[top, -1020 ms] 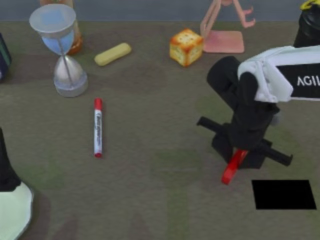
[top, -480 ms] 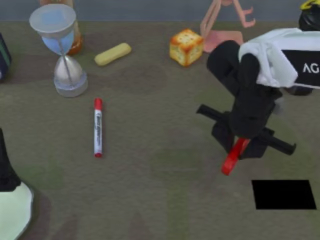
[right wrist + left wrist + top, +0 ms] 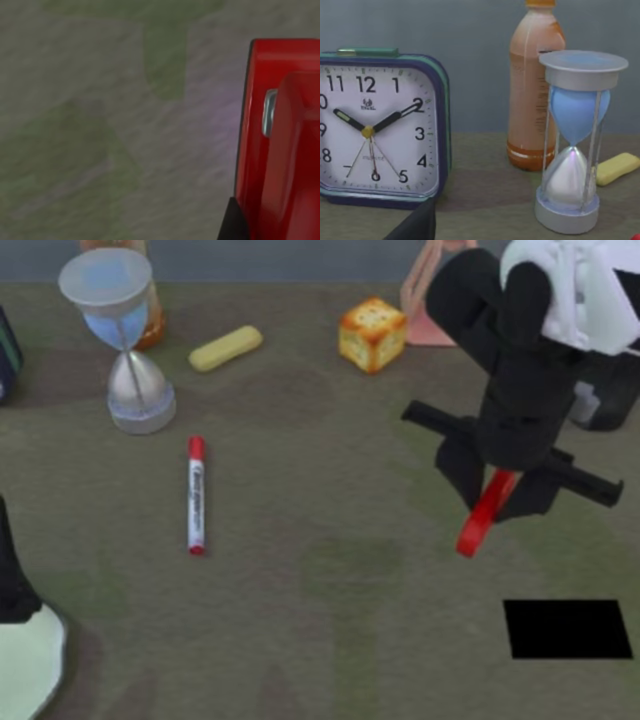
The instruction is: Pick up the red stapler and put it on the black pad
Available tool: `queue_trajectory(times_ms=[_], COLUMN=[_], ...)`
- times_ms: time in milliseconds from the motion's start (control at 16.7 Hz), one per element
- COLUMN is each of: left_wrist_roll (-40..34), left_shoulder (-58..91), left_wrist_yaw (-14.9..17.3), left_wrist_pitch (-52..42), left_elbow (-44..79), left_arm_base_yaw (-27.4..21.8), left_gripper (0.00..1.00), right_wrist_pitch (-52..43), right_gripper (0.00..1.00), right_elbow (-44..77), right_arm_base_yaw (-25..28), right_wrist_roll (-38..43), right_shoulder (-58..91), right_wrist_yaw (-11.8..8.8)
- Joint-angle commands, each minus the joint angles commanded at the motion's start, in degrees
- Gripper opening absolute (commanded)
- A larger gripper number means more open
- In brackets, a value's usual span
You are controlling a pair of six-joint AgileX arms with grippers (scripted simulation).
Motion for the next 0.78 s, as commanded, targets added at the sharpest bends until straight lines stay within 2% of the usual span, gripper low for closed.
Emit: queue_trajectory(times_ms=[240, 360, 540, 780], left_wrist_roll=[0.0, 0.0, 0.0, 0.0], left_shoulder=[0.0, 0.0, 0.0, 0.0], left_wrist_yaw=[0.0, 0.0, 0.0, 0.0], left_wrist_pitch=[0.0, 0.0, 0.0, 0.0], left_elbow=[0.0, 0.0, 0.0, 0.0], left_arm_base_yaw=[0.0, 0.0, 0.0, 0.0], left_gripper=[1.0, 1.0, 1.0, 1.0], right_wrist_pitch=[0.1, 0.0, 0.1, 0.3], right_gripper=[0.0, 0.0, 0.0, 0.0], right_elbow=[-0.4, -1.6, -5.3, -12.4], right_arm_base_yaw=[-0.3, -0.8, -2.3, -4.5], right_wrist_roll=[0.9, 4.1, 13.5, 32.4], right_shoulder=[-0.1, -1.2, -4.5, -10.5], right_wrist_yaw=[0.0, 0.0, 0.0, 0.0])
